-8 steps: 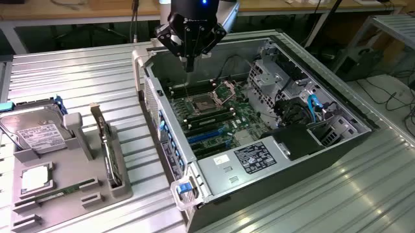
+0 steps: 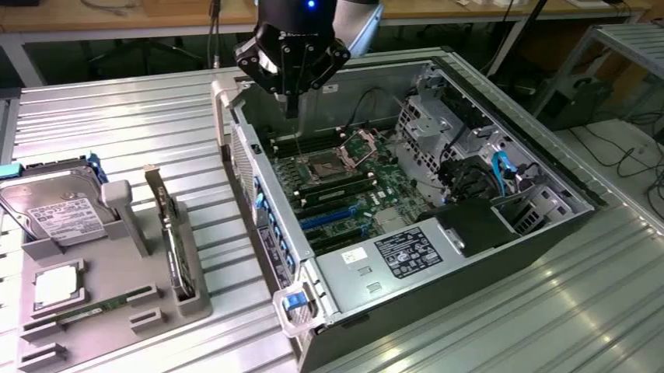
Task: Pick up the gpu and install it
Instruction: 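Reach for the gpu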
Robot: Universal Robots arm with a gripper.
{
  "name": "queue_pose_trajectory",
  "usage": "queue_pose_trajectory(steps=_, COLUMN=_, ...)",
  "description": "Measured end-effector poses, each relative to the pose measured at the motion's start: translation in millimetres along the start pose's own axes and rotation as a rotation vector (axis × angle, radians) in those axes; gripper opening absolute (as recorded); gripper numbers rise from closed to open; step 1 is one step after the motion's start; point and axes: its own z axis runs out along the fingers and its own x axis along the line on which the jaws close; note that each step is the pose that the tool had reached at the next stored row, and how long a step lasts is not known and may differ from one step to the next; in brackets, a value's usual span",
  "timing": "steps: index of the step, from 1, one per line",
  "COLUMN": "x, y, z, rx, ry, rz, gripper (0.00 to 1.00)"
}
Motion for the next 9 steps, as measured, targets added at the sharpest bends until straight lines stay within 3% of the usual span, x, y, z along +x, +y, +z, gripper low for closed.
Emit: queue_pose_trajectory(steps=9, x=16.0, y=-4.7, z=-0.5, rx=-0.0001, ry=0.0, rz=-0.001, gripper=0.11)
